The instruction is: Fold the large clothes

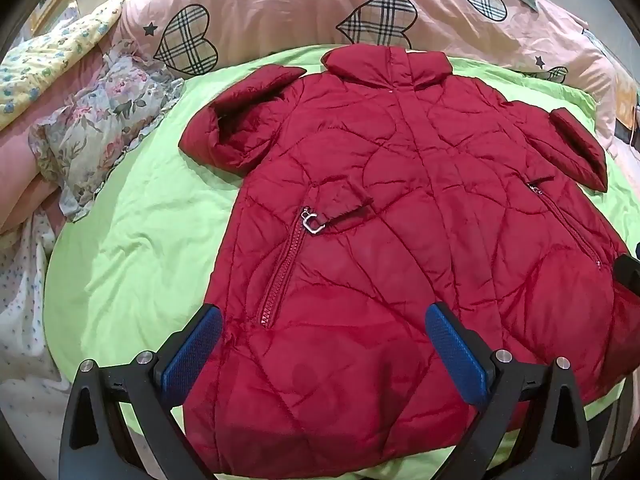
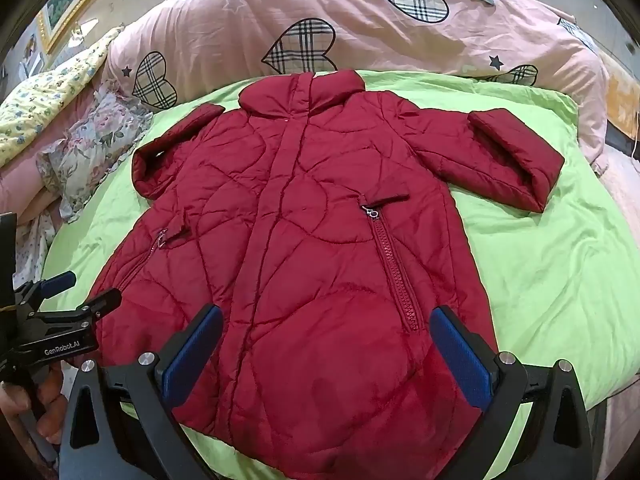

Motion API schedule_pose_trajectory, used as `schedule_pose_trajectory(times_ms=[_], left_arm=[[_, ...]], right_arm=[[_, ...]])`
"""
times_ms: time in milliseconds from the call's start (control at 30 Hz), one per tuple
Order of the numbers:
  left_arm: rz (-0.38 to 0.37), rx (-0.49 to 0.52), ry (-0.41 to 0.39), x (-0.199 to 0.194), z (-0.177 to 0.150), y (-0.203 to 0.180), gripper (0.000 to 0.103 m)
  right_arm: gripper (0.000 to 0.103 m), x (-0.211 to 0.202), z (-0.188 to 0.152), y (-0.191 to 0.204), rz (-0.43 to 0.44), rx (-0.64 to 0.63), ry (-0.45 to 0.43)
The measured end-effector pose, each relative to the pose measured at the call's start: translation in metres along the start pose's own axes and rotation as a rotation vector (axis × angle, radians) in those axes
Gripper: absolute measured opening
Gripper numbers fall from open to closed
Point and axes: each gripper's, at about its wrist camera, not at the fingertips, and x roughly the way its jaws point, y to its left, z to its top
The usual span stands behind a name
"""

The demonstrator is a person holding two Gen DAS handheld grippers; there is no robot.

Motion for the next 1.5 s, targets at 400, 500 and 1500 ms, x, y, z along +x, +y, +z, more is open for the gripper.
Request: schedule_pose_trajectory(times_ms=[400, 500, 1500], left_arm=[[0.009, 0.005, -0.004, -0.0012, 0.0025, -0.0027, 0.102], [0.005, 0.004, 0.003, -0.0016, 0.0033, -0.0020, 0.102], [-0.028, -0.013, 0.003, -0.0001, 0.0031, 0.0008, 0.102]], right_arm=[[0.103, -0.0022, 0.0025, 0.0038, 0.020, -0.010, -0.047], [0.103, -0.0024, 0.0008, 0.0043, 0.018, -0.006, -0.020], [0.103, -0.0053, 0.0058, 0.0036, 0.024, -0.003, 0.003]])
